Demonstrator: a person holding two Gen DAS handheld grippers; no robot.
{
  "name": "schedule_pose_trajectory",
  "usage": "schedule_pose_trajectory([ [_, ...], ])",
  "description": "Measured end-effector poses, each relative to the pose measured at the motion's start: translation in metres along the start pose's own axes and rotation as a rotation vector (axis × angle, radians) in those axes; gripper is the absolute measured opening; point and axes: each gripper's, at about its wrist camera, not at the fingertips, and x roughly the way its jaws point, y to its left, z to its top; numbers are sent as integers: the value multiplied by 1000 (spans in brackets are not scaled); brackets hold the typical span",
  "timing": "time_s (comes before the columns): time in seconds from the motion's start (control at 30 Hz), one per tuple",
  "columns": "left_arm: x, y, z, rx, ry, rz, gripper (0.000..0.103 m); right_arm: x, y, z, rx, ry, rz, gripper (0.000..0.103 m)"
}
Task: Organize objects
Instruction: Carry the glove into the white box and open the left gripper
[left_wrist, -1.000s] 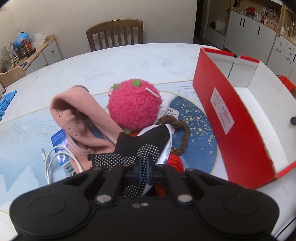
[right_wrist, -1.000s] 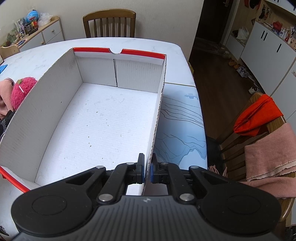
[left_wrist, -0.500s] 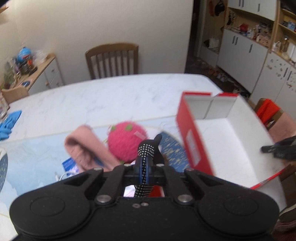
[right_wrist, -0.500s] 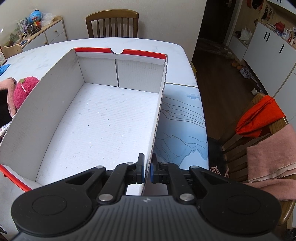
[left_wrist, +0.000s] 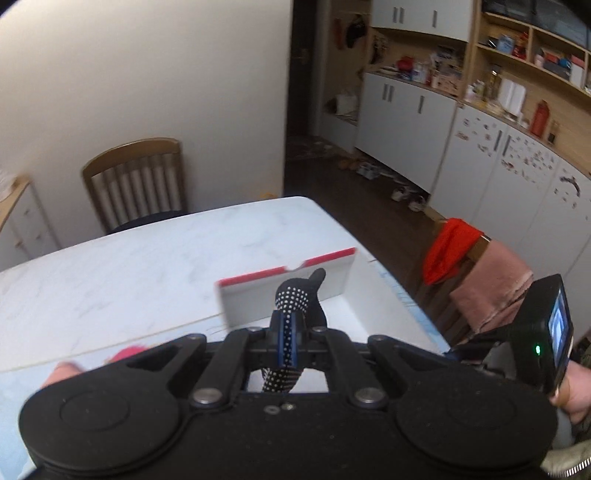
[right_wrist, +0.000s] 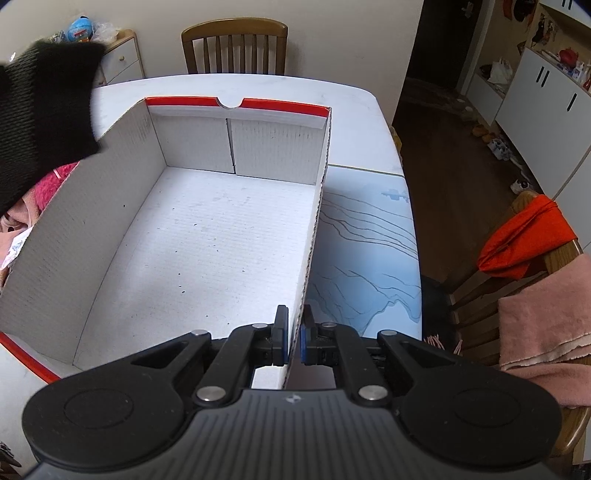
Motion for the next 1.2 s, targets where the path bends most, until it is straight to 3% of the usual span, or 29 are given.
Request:
schedule_pose_trajectory([
  [0.33,91,-42,1,66,103,-37,1,3,-4,1,15,5,12,5],
  [0.53,139,-48,-9,74,167,-24,1,3,-4,2,16,4,7,5],
  [0.8,182,-43,-32,50,315,-9,2,6,-5,3,10,-1,11,5],
  [0.97,194,-39,-46,62,389,-22,11,7,-5,4,17,4,8,5],
  [1.2,192,-34,-53,82,391,-59,28,9,-3,6,38,18,-19,5],
])
